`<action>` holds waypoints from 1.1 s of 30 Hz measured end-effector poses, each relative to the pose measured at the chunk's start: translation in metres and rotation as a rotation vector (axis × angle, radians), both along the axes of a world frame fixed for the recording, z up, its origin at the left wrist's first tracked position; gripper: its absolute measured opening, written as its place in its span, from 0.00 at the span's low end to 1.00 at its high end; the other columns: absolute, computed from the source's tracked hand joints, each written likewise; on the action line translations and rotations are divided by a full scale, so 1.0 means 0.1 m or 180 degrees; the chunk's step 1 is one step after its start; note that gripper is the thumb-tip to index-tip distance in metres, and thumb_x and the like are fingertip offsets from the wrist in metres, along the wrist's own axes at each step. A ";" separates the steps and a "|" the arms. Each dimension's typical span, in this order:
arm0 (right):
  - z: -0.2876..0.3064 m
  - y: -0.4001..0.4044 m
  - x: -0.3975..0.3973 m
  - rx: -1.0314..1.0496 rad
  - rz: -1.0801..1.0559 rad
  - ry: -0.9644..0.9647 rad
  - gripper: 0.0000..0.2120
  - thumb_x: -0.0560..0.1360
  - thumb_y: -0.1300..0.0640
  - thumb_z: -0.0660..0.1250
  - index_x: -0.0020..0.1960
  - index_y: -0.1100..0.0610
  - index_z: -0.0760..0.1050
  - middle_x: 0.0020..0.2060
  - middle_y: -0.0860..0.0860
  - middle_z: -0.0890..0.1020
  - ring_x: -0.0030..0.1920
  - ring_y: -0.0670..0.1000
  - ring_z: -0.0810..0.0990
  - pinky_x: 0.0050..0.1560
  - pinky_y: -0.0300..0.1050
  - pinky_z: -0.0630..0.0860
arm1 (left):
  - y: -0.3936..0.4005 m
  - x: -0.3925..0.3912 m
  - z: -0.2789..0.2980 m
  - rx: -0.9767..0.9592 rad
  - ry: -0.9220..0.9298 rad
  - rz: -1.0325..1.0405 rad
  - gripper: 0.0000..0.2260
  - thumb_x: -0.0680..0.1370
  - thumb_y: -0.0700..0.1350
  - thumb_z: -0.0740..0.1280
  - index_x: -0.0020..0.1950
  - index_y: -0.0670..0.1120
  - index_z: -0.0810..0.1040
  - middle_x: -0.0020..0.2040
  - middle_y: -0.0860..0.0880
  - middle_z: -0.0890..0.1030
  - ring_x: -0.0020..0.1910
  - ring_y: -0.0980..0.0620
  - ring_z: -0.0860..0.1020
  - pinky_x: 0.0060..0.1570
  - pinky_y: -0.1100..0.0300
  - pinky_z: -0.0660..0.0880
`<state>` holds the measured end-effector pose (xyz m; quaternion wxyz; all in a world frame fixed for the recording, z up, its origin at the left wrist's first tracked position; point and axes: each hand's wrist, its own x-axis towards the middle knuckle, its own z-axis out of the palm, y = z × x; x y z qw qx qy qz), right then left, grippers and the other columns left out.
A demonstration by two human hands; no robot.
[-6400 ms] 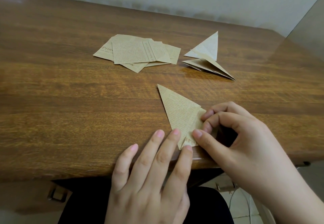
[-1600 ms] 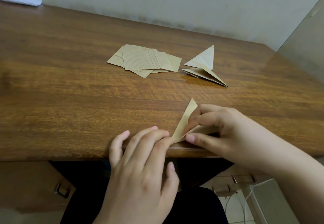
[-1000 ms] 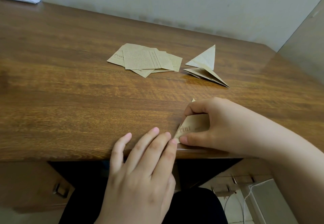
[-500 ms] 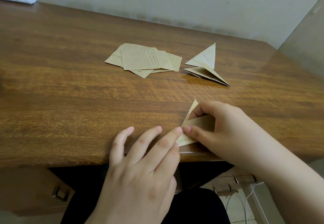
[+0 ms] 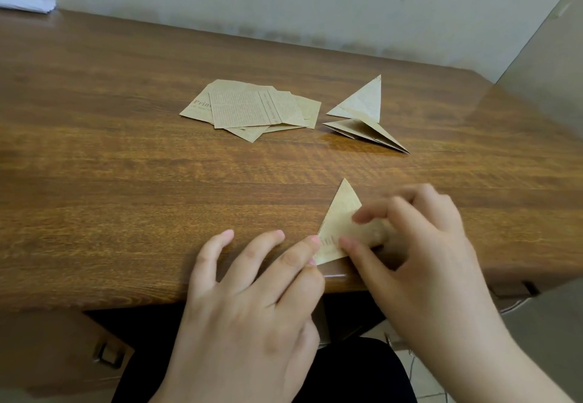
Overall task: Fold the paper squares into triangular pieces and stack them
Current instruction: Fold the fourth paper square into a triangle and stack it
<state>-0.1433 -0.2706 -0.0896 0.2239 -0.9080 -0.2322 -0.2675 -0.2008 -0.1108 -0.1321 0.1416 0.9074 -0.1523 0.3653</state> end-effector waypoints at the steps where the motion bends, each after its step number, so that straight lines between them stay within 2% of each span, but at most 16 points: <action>1: -0.03 0.00 -0.06 0.0001 0.0215 -0.0130 0.06 0.71 0.51 0.68 0.44 0.53 0.79 0.43 0.44 0.74 0.45 0.47 0.72 0.43 0.41 0.71 | 0.00 0.00 0.00 -0.0009 0.0017 0.0001 0.09 0.68 0.45 0.62 0.48 0.50 0.74 0.59 0.56 0.80 0.58 0.51 0.75 0.60 0.43 0.66; 3: -0.11 0.02 -0.18 -0.0076 0.0665 -0.0209 0.08 0.74 0.55 0.65 0.47 0.53 0.82 0.44 0.46 0.79 0.46 0.49 0.77 0.48 0.47 0.73 | 0.01 -0.01 0.00 -0.0025 0.0055 -0.0003 0.10 0.68 0.46 0.63 0.48 0.50 0.77 0.60 0.56 0.80 0.58 0.51 0.75 0.60 0.43 0.66; 7: -0.26 -0.04 -0.27 -0.0158 0.0904 -0.0204 0.13 0.75 0.58 0.62 0.56 0.57 0.81 0.52 0.49 0.81 0.54 0.49 0.79 0.55 0.46 0.72 | 0.00 -0.01 0.02 -0.0040 0.0062 -0.0025 0.11 0.68 0.46 0.62 0.50 0.51 0.74 0.60 0.56 0.80 0.59 0.51 0.75 0.60 0.43 0.66; 11: -0.26 -0.10 -0.23 -0.0151 0.0991 -0.0128 0.15 0.75 0.57 0.60 0.58 0.58 0.81 0.53 0.51 0.81 0.55 0.49 0.78 0.59 0.45 0.71 | 0.01 -0.02 0.03 -0.0047 0.0122 -0.0001 0.10 0.69 0.44 0.62 0.49 0.50 0.76 0.60 0.56 0.80 0.59 0.51 0.74 0.61 0.43 0.65; 17: -0.21 -0.41 -0.12 0.0079 0.0606 0.0095 0.16 0.77 0.55 0.58 0.57 0.57 0.81 0.52 0.48 0.80 0.56 0.46 0.75 0.60 0.43 0.69 | 0.01 -0.03 0.03 -0.0028 0.0222 0.0009 0.10 0.70 0.44 0.61 0.48 0.49 0.79 0.60 0.56 0.79 0.60 0.51 0.74 0.62 0.44 0.64; 20: -0.21 -0.47 -0.08 -0.0183 0.0574 -0.0079 0.15 0.76 0.56 0.59 0.56 0.56 0.81 0.51 0.47 0.81 0.55 0.48 0.76 0.62 0.47 0.67 | 0.01 -0.02 0.02 -0.0054 0.0210 0.0053 0.09 0.71 0.46 0.62 0.47 0.48 0.79 0.59 0.56 0.80 0.60 0.51 0.74 0.63 0.44 0.63; 24: -0.19 -0.43 -0.08 -0.0540 0.0461 -0.0326 0.13 0.75 0.53 0.62 0.53 0.56 0.82 0.49 0.47 0.81 0.55 0.51 0.77 0.62 0.48 0.67 | 0.01 0.00 0.01 -0.0008 0.0110 0.0053 0.08 0.73 0.47 0.62 0.46 0.48 0.80 0.58 0.55 0.81 0.58 0.51 0.75 0.62 0.44 0.63; 28: -0.21 -0.42 -0.06 -0.0493 0.0807 -0.0077 0.15 0.75 0.48 0.65 0.55 0.57 0.79 0.57 0.47 0.77 0.66 0.48 0.72 0.65 0.46 0.68 | 0.04 0.02 -0.03 -0.0018 -0.0119 -0.0018 0.09 0.75 0.48 0.64 0.43 0.47 0.82 0.56 0.55 0.82 0.57 0.52 0.75 0.64 0.45 0.63; 33: -0.21 -0.47 -0.03 -0.0312 0.1125 -0.0017 0.10 0.75 0.48 0.66 0.54 0.50 0.75 0.53 0.44 0.79 0.59 0.44 0.76 0.58 0.50 0.71 | 0.03 -0.01 -0.03 -0.0617 -0.0460 -0.0115 0.10 0.75 0.44 0.66 0.35 0.46 0.82 0.47 0.56 0.84 0.49 0.58 0.78 0.61 0.48 0.65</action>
